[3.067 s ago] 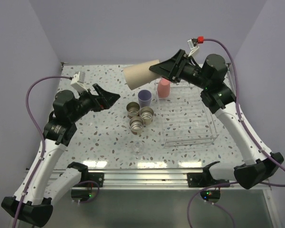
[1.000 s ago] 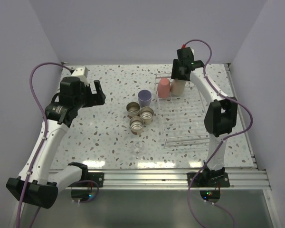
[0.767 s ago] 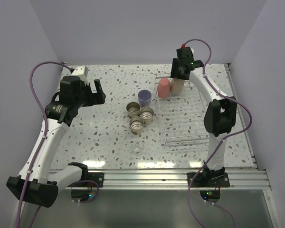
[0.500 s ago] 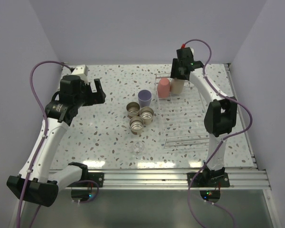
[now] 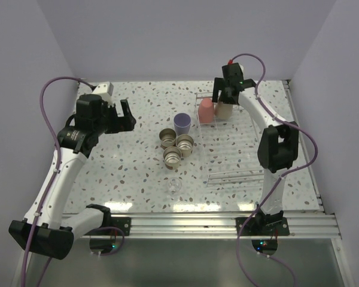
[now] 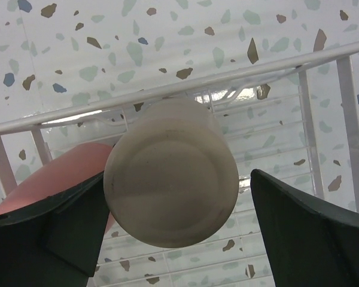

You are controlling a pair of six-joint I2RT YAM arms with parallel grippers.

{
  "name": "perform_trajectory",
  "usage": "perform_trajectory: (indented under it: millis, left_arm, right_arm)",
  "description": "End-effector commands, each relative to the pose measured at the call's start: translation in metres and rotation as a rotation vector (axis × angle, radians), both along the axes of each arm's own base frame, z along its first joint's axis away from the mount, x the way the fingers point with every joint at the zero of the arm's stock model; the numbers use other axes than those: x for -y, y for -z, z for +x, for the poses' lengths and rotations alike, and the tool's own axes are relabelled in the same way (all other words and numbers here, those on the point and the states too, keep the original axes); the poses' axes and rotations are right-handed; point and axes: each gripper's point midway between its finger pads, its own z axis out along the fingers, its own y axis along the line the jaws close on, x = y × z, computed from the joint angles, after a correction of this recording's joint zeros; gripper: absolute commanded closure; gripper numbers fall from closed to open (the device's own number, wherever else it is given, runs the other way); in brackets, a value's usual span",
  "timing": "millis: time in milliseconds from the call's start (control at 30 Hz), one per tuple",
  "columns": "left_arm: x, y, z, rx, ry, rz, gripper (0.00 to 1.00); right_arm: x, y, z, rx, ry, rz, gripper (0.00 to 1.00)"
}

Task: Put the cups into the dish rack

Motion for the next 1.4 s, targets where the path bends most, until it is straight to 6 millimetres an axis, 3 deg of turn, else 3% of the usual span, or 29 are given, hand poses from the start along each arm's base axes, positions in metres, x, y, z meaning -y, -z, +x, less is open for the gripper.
perform_trajectory:
  millis: [0, 200, 233, 333, 367, 467, 500, 533, 567, 600, 633, 700, 800, 967, 1133, 1367]
  left_arm:
    - [0.006, -0.026, 0.005, 0.071, 0.034, -0.033, 0.00]
    - [0.011, -0.027, -0.002, 0.073, 0.064, -0.052, 0.00]
    - [0.014, -0.024, -0.004, 0.065, 0.078, -0.060, 0.00]
    - [0.021, -0.012, -0.008, 0.028, 0.114, -0.079, 0.00]
    - [0.023, -0.009, -0.009, 0.022, 0.118, -0.091, 0.00]
    - [0.036, 0.004, -0.011, -0.017, 0.178, -0.135, 0.00]
    - [0.039, 0.008, -0.011, -0.031, 0.181, -0.147, 0.00]
    - [0.041, 0.012, -0.010, -0.046, 0.180, -0.157, 0.00]
    - [0.042, 0.019, -0.007, -0.074, 0.170, -0.166, 0.00]
    - [0.043, 0.023, -0.005, -0.089, 0.165, -0.169, 0.00]
    - [0.045, 0.027, -0.004, -0.107, 0.172, -0.174, 0.00]
    - [0.052, 0.038, -0.001, -0.145, 0.188, -0.176, 0.00]
    - [0.070, 0.054, -0.002, -0.175, 0.233, -0.153, 0.00]
    - [0.094, 0.090, -0.007, -0.255, 0.233, -0.103, 0.05]
    - [0.098, 0.112, -0.011, -0.289, 0.184, -0.052, 0.08]
    - [0.109, 0.135, -0.027, -0.331, 0.182, -0.056, 0.11]
  right_arm:
    - [-0.002, -0.036, -0.009, 0.052, -0.008, 0.031, 0.02]
    - [0.000, -0.090, -0.030, 0.127, -0.018, 0.075, 0.02]
    - [0.000, -0.108, -0.036, 0.159, -0.022, 0.090, 0.02]
    - [0.001, -0.136, -0.052, 0.201, -0.027, 0.127, 0.02]
    - [0.001, -0.155, -0.064, 0.240, -0.035, 0.149, 0.02]
    - [-0.009, -0.170, -0.089, 0.258, -0.098, 0.227, 0.02]
    - [-0.011, -0.194, -0.105, 0.323, -0.123, 0.265, 0.02]
    - [-0.019, -0.199, -0.116, 0.332, -0.166, 0.307, 0.02]
    - [-0.021, -0.189, -0.125, 0.312, -0.174, 0.333, 0.02]
    - [-0.020, -0.210, -0.143, 0.377, -0.191, 0.364, 0.02]
    - [-0.028, -0.196, -0.154, 0.340, -0.226, 0.398, 0.02]
    - [-0.030, -0.208, -0.179, 0.377, -0.256, 0.452, 0.02]
    - [-0.031, -0.188, -0.203, 0.330, -0.280, 0.475, 0.02]
    - [-0.008, -0.176, -0.244, 0.304, -0.275, 0.391, 0.02]
    - [-0.003, -0.161, -0.262, 0.272, -0.285, 0.374, 0.02]
    - [-0.015, -0.166, -0.265, 0.264, -0.329, 0.379, 0.02]
